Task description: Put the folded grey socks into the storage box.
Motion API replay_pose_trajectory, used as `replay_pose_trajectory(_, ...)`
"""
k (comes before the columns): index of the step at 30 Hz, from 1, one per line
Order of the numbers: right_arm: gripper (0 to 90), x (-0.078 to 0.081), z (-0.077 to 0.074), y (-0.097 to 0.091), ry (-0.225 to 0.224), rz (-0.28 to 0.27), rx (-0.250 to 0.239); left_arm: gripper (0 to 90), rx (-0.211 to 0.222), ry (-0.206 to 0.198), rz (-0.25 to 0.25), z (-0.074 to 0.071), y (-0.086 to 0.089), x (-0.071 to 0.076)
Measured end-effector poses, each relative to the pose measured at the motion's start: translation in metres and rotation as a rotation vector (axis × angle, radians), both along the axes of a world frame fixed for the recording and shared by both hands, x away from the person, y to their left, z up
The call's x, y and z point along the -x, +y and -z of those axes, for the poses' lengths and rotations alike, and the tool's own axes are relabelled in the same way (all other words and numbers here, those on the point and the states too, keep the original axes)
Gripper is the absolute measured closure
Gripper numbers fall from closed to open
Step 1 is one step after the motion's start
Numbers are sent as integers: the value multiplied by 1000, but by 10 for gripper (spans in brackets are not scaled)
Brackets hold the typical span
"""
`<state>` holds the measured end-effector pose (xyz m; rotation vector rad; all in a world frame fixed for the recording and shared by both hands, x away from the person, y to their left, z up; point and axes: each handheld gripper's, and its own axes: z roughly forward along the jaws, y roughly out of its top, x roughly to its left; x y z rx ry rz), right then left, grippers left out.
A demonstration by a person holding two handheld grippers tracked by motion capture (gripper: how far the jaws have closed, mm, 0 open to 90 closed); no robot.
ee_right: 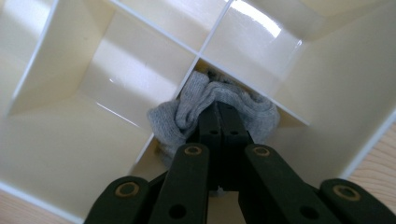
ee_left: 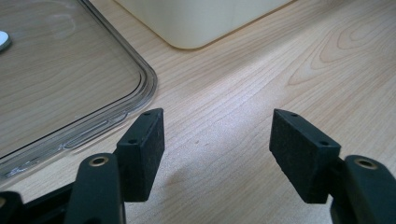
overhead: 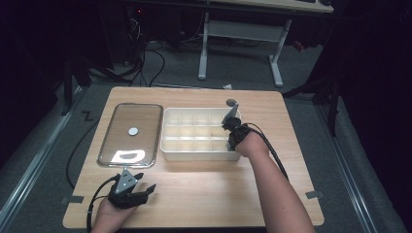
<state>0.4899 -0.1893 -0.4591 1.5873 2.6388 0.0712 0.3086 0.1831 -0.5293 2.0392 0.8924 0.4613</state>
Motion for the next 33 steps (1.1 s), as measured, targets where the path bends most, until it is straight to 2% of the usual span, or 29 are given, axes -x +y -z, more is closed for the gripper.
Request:
replay_pose_trajectory(3, 900, -3, 1, -2, 18, -4, -10, 360, 2, -1, -3, 0, 0, 0)
replay_pose_trajectory(9, 900, -2, 1, 0, 11, 3, 3, 360, 1, 0, -5, 0, 0, 0)
replay_pose_trajectory(10, 878, 1, -5, 0, -2, 11, 7, 360, -1, 0, -4, -1, 0, 1)
replay_pose_trajectory(11, 872, 1, -8, -1, -6, -6, 8, 360, -2, 0, -3, -1, 0, 1)
replay_pose_trajectory(12, 872, 3, -13, -1, -14, 8, 6, 361, -2, 1, -3, -1, 0, 1)
replay_pose_trajectory(13, 872, 3, -13, -1, -14, 8, 6, 361, -2, 1, -3, -1, 0, 1)
replay_pose_trajectory(14, 882, 6, -26, -2, -60, -20, -14, 361, -3, 2, -3, 0, -1, 0)
replay_pose_trajectory(15, 882, 6, -26, -2, -60, -20, -14, 361, -3, 2, -3, 0, -1, 0)
replay_pose_trajectory(16, 887, 9, -39, 2, -100, -41, -37, 361, -5, 3, -2, 0, -1, 0)
replay_pose_trajectory(17, 887, 9, -39, 2, -100, -41, -37, 361, -5, 2, -4, 0, -1, 0)
replay_pose_trajectory(19, 887, 12, -50, 11, -133, -65, -80, 356, -8, 0, -4, 1, -1, 0)
replay_pose_trajectory(21, 887, 12, -49, 13, -124, -69, -88, 353, -9, -1, -5, 1, -1, 0)
replay_pose_trajectory(22, 886, 11, -40, 16, -100, -78, -56, 354, -6, -1, -8, 1, -1, 0)
replay_pose_trajectory(24, 887, 10, -29, 15, -72, -69, -39, 353, -6, 0, -9, 1, -1, 0)
replay_pose_trajectory(25, 887, 10, -29, 15, -72, -69, -39, 353, -6, 0, -9, 1, -1, 0)
replay_pose_trajectory(26, 888, 10, -24, 14, -66, -49, -25, 353, -4, -1, -11, 1, 0, 0)
replay_pose_trajectory(28, 898, 6, -15, 10, -54, -46, 3, 354, -6, 1, -9, 1, 0, 0)
replay_pose_trajectory(29, 898, 6, -15, 10, -54, -46, 3, 354, -6, 1, -9, 1, 0, 0)
replay_pose_trajectory(30, 900, 5, -9, 9, -26, -33, 3, 354, -6, 1, -9, 1, 0, 0)
replay_pose_trajectory(33, 900, 0, -3, 10, -14, -42, -1, 354, -7, 3, -8, 0, 0, -1)
